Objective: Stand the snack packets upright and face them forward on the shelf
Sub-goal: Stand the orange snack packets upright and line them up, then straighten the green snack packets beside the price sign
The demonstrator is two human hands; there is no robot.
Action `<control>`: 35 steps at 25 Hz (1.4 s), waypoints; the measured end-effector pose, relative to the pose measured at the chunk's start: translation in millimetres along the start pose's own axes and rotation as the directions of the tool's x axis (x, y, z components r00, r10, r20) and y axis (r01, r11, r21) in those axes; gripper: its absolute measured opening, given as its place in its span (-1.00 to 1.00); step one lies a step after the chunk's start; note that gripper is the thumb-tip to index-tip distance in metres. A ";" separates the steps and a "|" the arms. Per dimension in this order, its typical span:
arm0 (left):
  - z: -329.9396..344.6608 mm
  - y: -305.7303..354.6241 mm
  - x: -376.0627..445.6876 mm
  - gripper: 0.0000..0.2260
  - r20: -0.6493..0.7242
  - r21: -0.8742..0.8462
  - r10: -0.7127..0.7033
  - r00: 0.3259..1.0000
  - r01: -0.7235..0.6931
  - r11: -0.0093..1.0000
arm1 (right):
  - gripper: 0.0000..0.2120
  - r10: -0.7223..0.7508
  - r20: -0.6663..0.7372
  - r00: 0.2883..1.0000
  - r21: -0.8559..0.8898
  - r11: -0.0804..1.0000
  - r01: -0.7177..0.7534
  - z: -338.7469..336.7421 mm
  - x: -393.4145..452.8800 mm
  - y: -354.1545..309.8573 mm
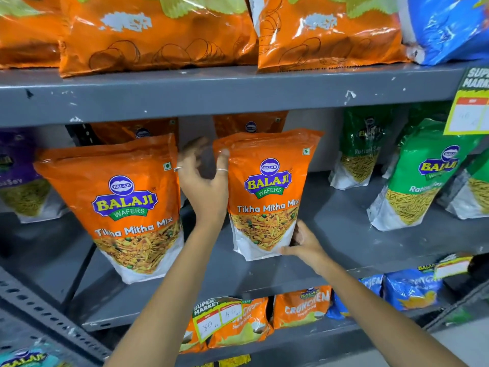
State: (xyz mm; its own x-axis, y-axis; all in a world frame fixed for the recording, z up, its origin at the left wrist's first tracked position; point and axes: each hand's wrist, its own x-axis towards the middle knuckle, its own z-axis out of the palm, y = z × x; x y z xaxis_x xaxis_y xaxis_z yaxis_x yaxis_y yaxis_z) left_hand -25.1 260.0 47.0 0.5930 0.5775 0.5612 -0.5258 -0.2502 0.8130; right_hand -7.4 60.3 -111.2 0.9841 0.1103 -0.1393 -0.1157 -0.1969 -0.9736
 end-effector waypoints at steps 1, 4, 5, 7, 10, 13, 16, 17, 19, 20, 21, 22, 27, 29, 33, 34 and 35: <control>0.1 -2.0 -4.7 -0.75 -0.046 0.070 0.110 0.993 -0.107 0.992 | -0.39 -0.023 -0.043 0.999 0.023 0.999 0.024 -4.1 -1.9 2.8; 10.0 -4.6 -21.3 -0.85 -0.044 0.183 0.432 0.901 -0.418 0.890 | -0.64 -0.099 -0.457 0.884 -0.021 0.995 0.101 -30.7 -12.9 20.2; 15.9 -5.1 -29.6 -0.87 -0.025 0.209 0.492 0.870 -0.477 0.854 | -0.71 -0.125 -0.559 0.820 -0.029 0.991 0.131 -44.1 -15.9 26.8; 31.8 -5.0 -47.7 -0.89 0.011 0.246 0.549 0.836 -0.534 0.809 | -0.68 -0.145 -0.654 0.743 0.001 0.981 0.192 -76.5 -18.4 36.4; 69.0 -4.9 -79.6 -0.90 0.059 0.255 0.561 0.826 -0.556 0.791 | -0.67 -0.145 -0.731 0.666 0.011 0.974 0.225 -136.2 -17.2 41.5; 115.8 -3.5 -113.4 -0.90 0.104 0.247 0.511 0.853 -0.520 0.817 | -0.81 -0.165 -0.771 0.615 -0.026 0.973 0.229 -196.7 -12.8 46.0; 162.5 -4.5 -143.6 -0.92 0.168 0.243 0.438 0.883 -0.468 0.850 | -0.88 -0.196 -0.774 0.602 -0.054 0.968 0.246 -245.9 -11.1 55.9; 176.5 -4.2 -152.3 -0.92 0.187 0.245 0.416 0.890 -0.452 0.858 | -0.92 -0.215 -0.766 0.605 -0.069 0.964 0.255 -259.7 -10.4 59.5; 201.8 -5.0 -166.5 -0.91 0.243 0.237 0.370 0.897 -0.425 0.873 | -0.91 -0.232 -0.754 0.615 -0.071 0.959 0.275 -284.1 -7.7 62.7; 212.9 -6.7 -173.1 -0.90 0.282 0.234 0.335 0.899 -0.403 0.885 | -0.86 -0.221 -0.742 0.632 -0.055 0.961 0.272 -295.4 -4.8 62.3; 223.6 -10.2 -180.4 -0.89 0.328 0.234 0.285 0.901 -0.370 0.899 | -0.81 -0.198 -0.718 0.667 -0.032 0.967 0.253 -306.3 -1.0 62.2; 232.5 -15.2 -187.8 -0.88 0.379 0.239 0.220 0.899 -0.324 0.915 | -0.76 -0.158 -0.675 0.721 -0.006 0.978 0.209 -315.8 2.6 62.7; 268.6 -48.7 -219.8 -0.49 0.560 0.398 -0.364 0.745 0.144 0.906 | -0.51 -0.022 -0.400 0.916 0.024 0.999 0.035 -341.3 16.3 78.7; 277.6 -59.0 -228.5 -0.35 0.602 0.385 -0.504 0.620 0.328 0.863 | -0.51 -0.064 -0.293 0.954 0.005 0.998 0.068 -340.5 18.4 80.2; 285.1 -74.7 -243.8 -0.51 0.608 0.342 -0.562 0.561 0.454 0.823 | -0.51 -0.078 -0.244 0.967 -0.138 0.989 0.045 -335.9 17.3 81.7; 283.3 -77.0 -243.7 -0.57 0.572 0.342 -0.572 0.588 0.462 0.818 | -0.54 -0.104 -0.252 0.962 -0.185 0.981 0.058 -335.4 15.8 82.1; 280.4 -79.5 -242.6 -0.62 0.543 0.345 -0.573 0.614 0.459 0.819 | -0.57 -0.137 -0.251 0.958 -0.219 0.972 0.082 -335.2 14.1 82.3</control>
State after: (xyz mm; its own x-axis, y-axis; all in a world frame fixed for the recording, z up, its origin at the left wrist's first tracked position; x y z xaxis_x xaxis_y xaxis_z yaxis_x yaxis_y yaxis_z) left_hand 43.9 -78.1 -110.3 0.9964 0.0760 -0.0371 0.0522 -0.2078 0.9768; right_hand 42.1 -280.9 -132.7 0.9927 -0.1122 0.0453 -0.0028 -0.3953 -0.9185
